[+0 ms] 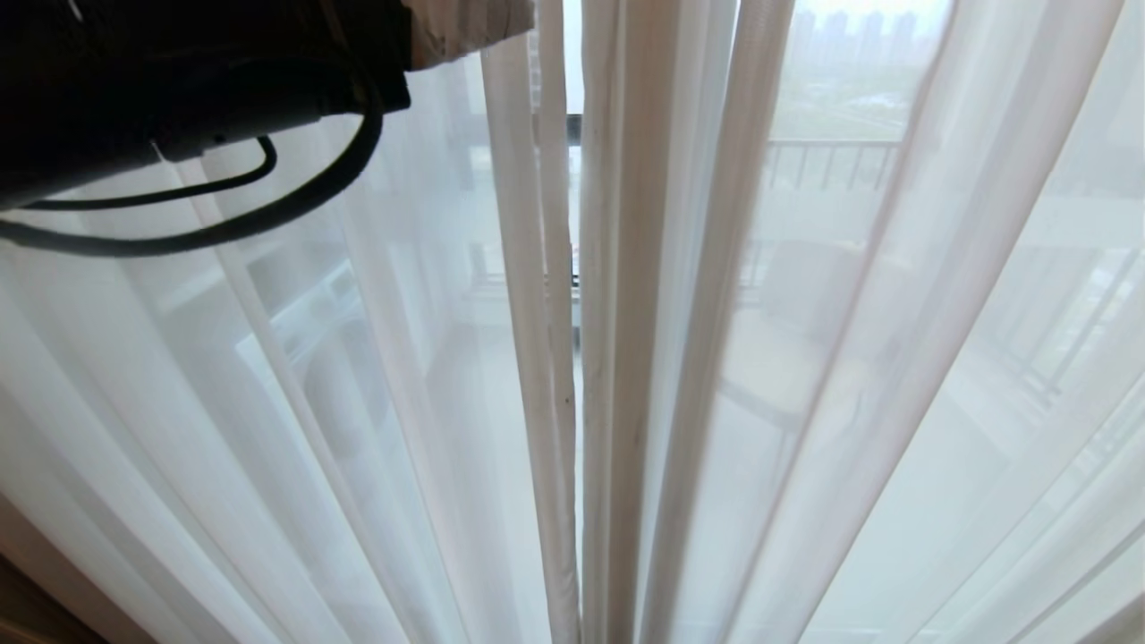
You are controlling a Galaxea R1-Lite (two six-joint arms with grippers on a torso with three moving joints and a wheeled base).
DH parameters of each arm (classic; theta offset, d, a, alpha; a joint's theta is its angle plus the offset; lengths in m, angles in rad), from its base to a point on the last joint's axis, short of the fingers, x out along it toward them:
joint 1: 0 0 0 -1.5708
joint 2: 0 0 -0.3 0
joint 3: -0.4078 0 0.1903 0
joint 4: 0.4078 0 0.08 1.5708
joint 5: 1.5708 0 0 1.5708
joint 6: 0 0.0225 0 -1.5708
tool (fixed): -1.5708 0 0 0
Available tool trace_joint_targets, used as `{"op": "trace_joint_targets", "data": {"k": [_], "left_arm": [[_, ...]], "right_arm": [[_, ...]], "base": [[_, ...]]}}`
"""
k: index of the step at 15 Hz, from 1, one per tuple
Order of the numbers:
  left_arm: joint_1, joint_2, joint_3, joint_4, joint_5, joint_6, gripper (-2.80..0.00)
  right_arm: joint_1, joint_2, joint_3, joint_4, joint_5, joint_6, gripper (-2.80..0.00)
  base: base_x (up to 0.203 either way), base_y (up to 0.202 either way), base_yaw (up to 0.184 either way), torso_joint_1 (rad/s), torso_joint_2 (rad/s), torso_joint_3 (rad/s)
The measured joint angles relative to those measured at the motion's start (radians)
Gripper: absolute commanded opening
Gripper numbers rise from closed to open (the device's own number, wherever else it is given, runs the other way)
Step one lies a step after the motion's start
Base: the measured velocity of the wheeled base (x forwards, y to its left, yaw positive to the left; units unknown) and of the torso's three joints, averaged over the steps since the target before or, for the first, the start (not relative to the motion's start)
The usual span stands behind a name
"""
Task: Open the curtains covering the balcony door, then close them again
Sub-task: Pull the inner curtains open on both sides
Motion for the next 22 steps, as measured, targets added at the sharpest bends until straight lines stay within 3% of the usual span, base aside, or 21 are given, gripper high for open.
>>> {"op": "trace_joint_targets", "data": {"k": [5,10,13,20,22], "left_arm": [[0.002,0.106,-0.12,0.003,0.111,0.035,0.0],[0.019,0.215,-0.25,0.003,0.132,0.039,0.0],[0.03,0.263,-0.304,0.003,0.185,0.04,0.0],[0.042,0.3,-0.325,0.003,0.23,0.049,0.0],[0.044,0.308,-0.329,-0.002,0.277,0.104,0.0]], "right_arm": [[0.0,0.0,0.0,0.0,0.0,0.0,-2.8],[0.0,0.0,0.0,0.0,0.0,0.0,-2.8],[0.0,0.0,0.0,0.0,0.0,0.0,-2.8],[0.0,0.0,0.0,0.0,0.0,0.0,-2.8],[0.0,0.0,0.0,0.0,0.0,0.0,-2.8]], "base": [[0.0,0.0,0.0,0.0,0.0,0.0],[0.0,0.0,0.0,0.0,0.0,0.0],[0.0,0.0,0.0,0.0,0.0,0.0],[0.0,0.0,0.0,0.0,0.0,0.0],[0.0,0.0,0.0,0.0,0.0,0.0]]}}
